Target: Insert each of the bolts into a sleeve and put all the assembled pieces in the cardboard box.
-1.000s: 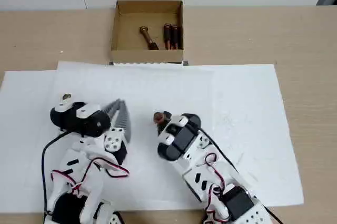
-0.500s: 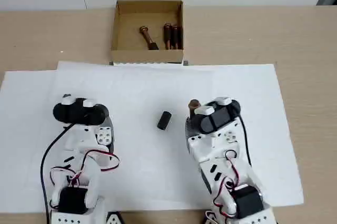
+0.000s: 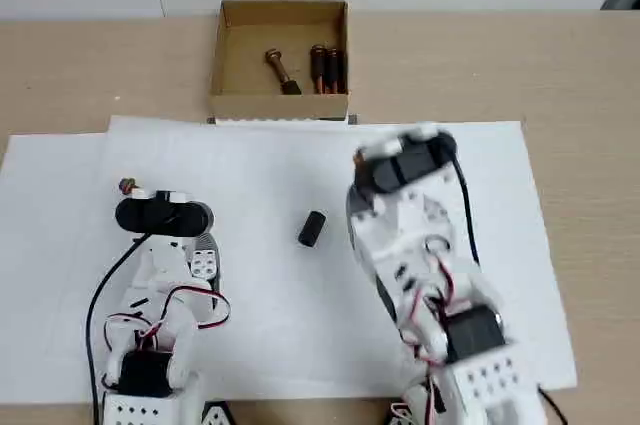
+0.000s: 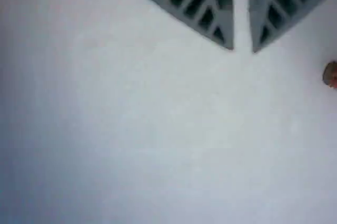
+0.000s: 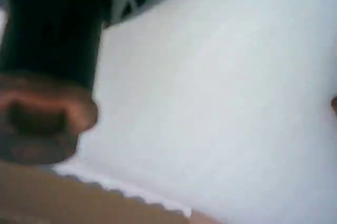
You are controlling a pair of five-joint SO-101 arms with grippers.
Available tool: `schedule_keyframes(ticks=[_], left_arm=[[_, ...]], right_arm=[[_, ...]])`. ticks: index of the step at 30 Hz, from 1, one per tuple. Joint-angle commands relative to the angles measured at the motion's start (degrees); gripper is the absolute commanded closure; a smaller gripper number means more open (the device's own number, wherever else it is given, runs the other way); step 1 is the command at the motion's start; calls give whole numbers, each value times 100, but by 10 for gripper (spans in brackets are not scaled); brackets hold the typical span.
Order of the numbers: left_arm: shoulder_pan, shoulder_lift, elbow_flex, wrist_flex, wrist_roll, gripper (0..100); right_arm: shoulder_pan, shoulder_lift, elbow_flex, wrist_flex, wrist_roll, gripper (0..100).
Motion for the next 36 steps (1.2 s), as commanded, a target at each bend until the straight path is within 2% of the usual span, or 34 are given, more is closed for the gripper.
schedule_keyframes(ticks=[1, 10, 24, 28, 32, 36], left_arm=[[-9, -62, -13, -18, -18, 994], [-9, -62, -4, -18, -9, 994], [-9, -62, -4, -18, 0, 994], [-9, -62, -4, -18, 0, 994], [-9, -62, -4, -18, 0, 994], [-9, -62, -4, -18, 0, 994]], right_arm=[[13, 1367, -1336, -497, -62, 996], [22, 4488, -3736, -1288, 18, 995], [31, 8629, -7095, -2448, 1398, 995], [136, 9473, -7824, -2519, 1635, 973], [145, 9965, -8422, -2202, 1635, 852], [127, 10114, -8686, -2070, 1635, 858]])
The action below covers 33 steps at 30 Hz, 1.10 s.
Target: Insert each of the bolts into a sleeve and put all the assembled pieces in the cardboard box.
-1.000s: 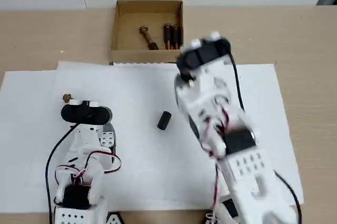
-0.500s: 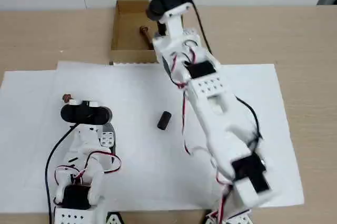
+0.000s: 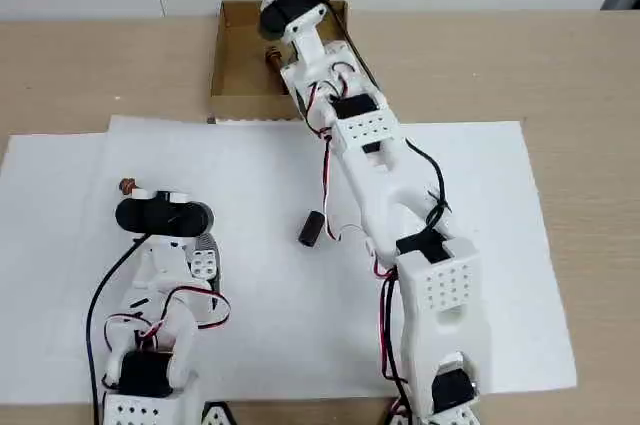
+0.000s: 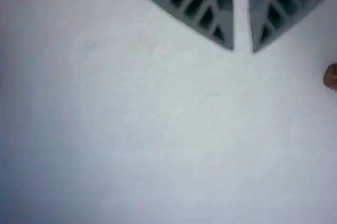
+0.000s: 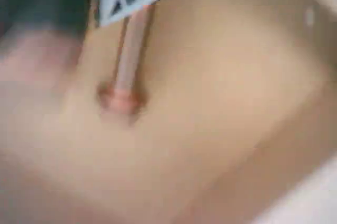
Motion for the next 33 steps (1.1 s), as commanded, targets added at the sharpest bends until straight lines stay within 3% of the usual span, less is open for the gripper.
schedule_keyframes(ticks=[1, 8, 13, 23, 33], left_arm=[[-9, -62, -22, -18, -9, 994], [-9, -62, -22, -18, -9, 994], [-9, -62, -22, -18, -9, 994], [-9, -62, -22, -18, -9, 994], [-9, -62, -22, -18, -9, 994]], right_arm=[[31, -66, -448, 31, 62, 867], [40, -163, -448, 215, 62, 924], [22, -646, -448, 1086, 18, 995], [-4, -1675, -448, 3301, -44, 995], [-101, -2396, -448, 5710, -1398, 995]])
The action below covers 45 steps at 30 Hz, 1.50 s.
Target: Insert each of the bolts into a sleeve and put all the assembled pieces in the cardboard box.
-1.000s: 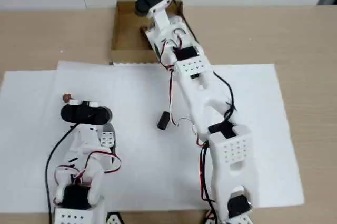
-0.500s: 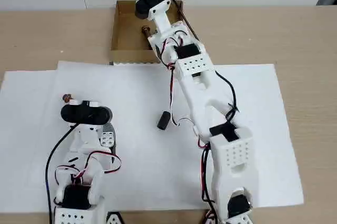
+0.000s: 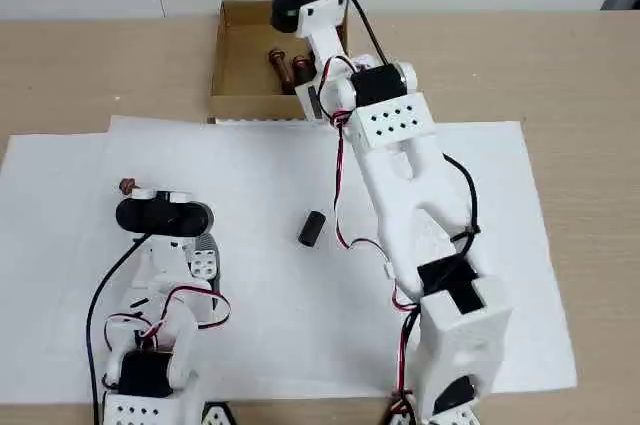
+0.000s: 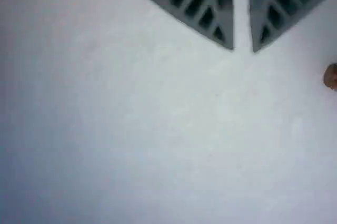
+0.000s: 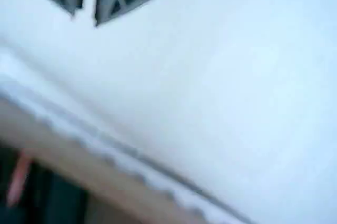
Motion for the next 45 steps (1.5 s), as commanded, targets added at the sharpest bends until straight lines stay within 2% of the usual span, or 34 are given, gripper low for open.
schedule_keyframes(ticks=[1, 8, 17, 19, 22, 25, 45], left_arm=[[-9, -62, -22, -18, -9, 994], [-9, -62, -22, -18, -9, 994], [-9, -62, -22, -18, -9, 994], [-9, -62, -22, -18, -9, 994], [-9, -62, -22, -18, -9, 994], [-9, -62, -22, -18, -9, 994], [-9, -62, -22, -18, -9, 994]], right_arm=[[-136, -505, -308, 910, -580, 995], [-409, -593, -299, 2299, -1960, 995], [-585, -558, 264, 2343, -3007, 992], [-673, -558, 475, 2325, -3209, 963], [-840, -532, 712, 2308, -3437, 859], [-971, -347, 730, 2308, -3552, 795], [-1200, 1121, 730, 1525, -3763, 814]])
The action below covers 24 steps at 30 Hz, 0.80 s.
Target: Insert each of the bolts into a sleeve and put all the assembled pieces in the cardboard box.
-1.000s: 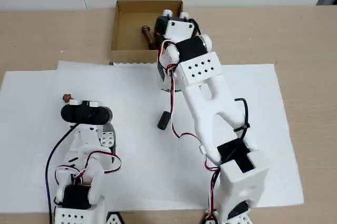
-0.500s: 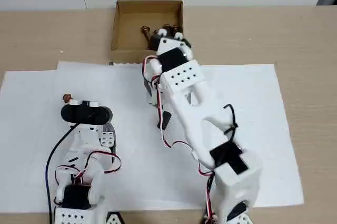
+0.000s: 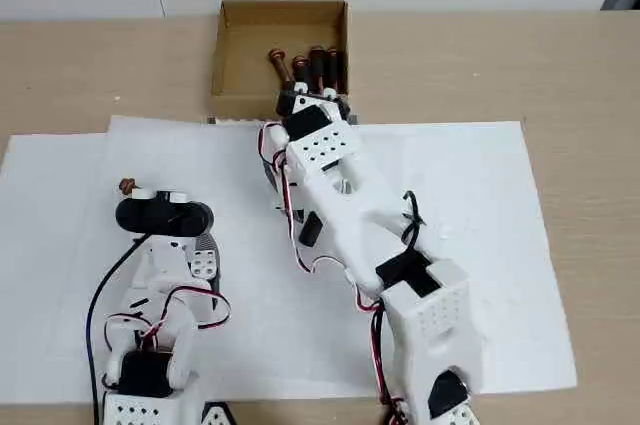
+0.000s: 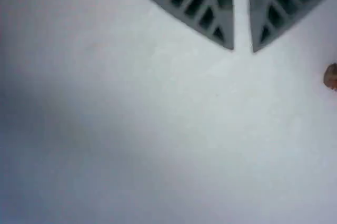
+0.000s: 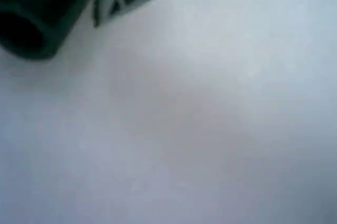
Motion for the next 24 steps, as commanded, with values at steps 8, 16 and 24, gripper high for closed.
schedule_keyframes(ticks=[8, 16, 24], left_arm=[[-9, -62, -22, -18, -9, 994], [18, -62, -22, -18, -35, 994], [0, -62, -22, 9, -9, 994]], right_arm=[[-171, 303, -26, -75, -53, 996], [-163, 136, -149, 75, -18, 996], [-145, -1218, -633, 629, 149, 996]])
